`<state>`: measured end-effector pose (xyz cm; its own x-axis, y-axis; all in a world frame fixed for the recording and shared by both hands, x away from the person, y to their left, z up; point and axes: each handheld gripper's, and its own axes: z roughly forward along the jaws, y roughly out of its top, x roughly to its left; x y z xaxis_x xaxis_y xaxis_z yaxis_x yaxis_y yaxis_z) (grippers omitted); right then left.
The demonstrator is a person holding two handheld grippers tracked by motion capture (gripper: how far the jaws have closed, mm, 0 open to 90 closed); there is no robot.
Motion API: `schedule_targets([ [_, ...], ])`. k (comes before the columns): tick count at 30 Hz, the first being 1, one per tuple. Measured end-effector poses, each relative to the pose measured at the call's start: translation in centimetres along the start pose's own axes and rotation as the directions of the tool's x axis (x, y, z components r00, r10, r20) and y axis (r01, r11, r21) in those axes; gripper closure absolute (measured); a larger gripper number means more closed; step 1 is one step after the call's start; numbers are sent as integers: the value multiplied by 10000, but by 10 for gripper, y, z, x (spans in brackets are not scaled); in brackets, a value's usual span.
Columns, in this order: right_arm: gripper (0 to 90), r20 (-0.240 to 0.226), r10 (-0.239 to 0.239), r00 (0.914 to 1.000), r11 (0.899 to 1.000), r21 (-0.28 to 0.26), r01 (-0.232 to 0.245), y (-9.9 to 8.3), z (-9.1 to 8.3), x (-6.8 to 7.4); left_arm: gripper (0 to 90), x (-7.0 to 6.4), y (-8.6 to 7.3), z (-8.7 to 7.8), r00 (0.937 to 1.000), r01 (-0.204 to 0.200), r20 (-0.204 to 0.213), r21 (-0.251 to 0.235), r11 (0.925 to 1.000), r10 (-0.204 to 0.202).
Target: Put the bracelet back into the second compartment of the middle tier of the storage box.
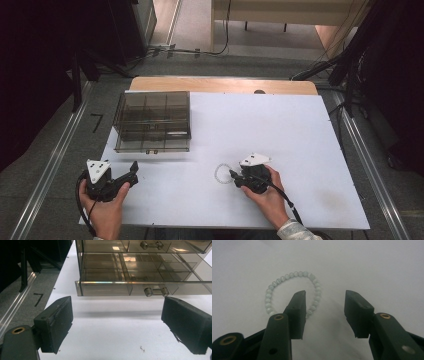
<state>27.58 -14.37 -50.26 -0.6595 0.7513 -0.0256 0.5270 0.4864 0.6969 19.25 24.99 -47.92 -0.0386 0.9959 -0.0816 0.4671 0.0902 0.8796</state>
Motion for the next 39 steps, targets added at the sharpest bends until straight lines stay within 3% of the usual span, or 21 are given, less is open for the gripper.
schedule_targets([
  [15, 650, -101, -103, 9999, 9999, 96, 104, 1, 8, 4, 111, 0, 0, 0, 10000, -7, 7, -11, 10000, 7],
  [23, 778, -79, -410, 9991, 9989, 217, 411, 3, 9, 9, 111, -1, 0, 1, 10000, -17, 27, 7, 10000, 17],
  [29, 837, -213, -343, 9992, 9990, 274, 348, 4, 9, 9, 111, -1, 0, 1, 10000, -33, 14, 20, 10000, 33],
  [39, 844, -359, -327, 9988, 9990, 299, 338, 5, 9, 7, 111, -2, 0, 1, 10000, -16, 36, 61, 10000, 16],
])
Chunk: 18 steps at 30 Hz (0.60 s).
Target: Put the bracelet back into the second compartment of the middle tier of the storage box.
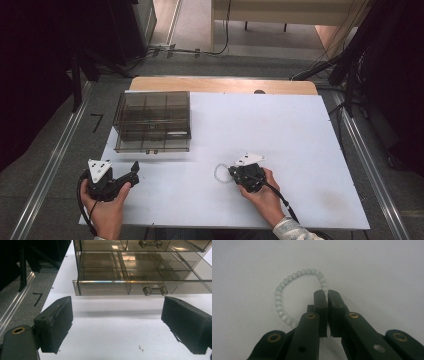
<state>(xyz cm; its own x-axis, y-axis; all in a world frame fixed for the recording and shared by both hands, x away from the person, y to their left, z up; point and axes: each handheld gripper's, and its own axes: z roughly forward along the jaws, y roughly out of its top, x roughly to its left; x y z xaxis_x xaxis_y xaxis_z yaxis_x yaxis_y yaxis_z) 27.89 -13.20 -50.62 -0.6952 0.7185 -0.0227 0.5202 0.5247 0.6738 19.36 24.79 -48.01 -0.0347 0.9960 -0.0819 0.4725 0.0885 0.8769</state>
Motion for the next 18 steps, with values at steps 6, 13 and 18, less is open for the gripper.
schedule_targets([
  [6, 849, -107, 151, 9998, 9999, -14, -151, 0, 0, -1, 112, 1, 0, 0, 10000, 16, 15, 15, 10000, -16],
  [13, 850, -217, 93, 9997, 9998, -191, -97, 1, -3, 0, 112, 1, 0, 0, 10000, 36, 20, 5, 10000, -36],
  [18, 850, -370, 154, 9992, 9990, -403, -169, 6, -9, 1, 112, 1, 0, 0, 10000, 37, 27, 14, 10000, -37],
])
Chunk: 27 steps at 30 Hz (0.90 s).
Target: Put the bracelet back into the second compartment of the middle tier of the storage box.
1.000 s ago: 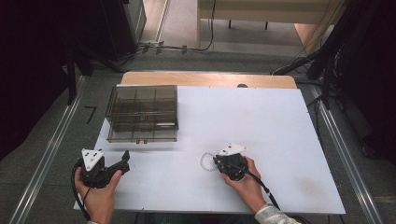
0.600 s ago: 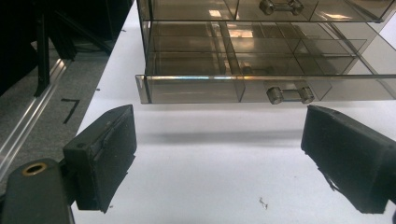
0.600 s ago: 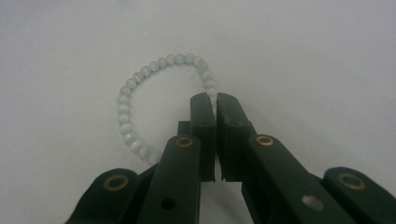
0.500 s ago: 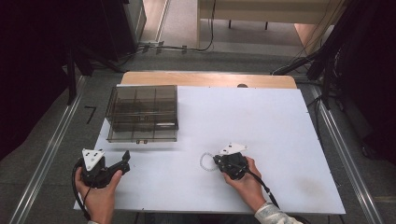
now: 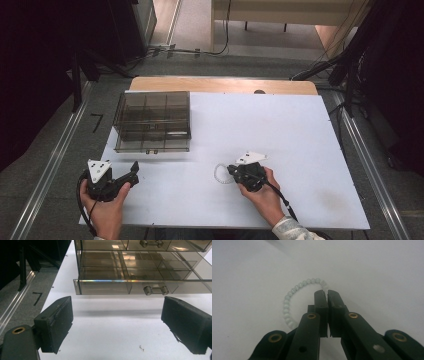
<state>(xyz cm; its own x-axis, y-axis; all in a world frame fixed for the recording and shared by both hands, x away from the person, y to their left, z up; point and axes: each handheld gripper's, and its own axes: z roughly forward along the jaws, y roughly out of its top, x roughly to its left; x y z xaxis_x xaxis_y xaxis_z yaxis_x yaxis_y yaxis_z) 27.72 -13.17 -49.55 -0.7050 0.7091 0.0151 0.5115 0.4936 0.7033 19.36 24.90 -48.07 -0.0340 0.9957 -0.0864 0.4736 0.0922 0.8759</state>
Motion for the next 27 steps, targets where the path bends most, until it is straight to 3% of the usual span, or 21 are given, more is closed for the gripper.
schedule_targets([
  [12, 850, -545, -23, 9985, 9970, -770, -19, 19, -15, 9, 112, 0, 0, 0, 10000, 6, -9, 0, 10000, -6],
  [27, 850, -790, -97, 9968, 9945, -1052, 13, 32, -15, 18, 112, 0, 0, 0, 10000, -5, -4, -15, 10000, 5],
])
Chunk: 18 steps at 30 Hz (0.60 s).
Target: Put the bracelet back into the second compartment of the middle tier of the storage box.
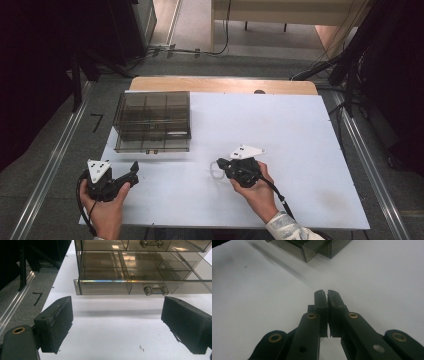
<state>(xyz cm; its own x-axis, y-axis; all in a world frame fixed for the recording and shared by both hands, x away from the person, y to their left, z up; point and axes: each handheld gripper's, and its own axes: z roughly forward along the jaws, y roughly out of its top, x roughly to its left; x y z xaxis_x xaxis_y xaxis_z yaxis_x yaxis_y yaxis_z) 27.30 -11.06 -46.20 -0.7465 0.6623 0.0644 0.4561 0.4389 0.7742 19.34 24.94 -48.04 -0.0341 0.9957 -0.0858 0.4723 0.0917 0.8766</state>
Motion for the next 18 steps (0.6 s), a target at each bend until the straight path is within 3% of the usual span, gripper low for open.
schedule_targets([
  [18, 850, -335, -403, 9986, 9988, -309, 393, 21, 10, 20, 112, 1, 0, 0, 10000, 5, -6, -1, 10000, -5],
])
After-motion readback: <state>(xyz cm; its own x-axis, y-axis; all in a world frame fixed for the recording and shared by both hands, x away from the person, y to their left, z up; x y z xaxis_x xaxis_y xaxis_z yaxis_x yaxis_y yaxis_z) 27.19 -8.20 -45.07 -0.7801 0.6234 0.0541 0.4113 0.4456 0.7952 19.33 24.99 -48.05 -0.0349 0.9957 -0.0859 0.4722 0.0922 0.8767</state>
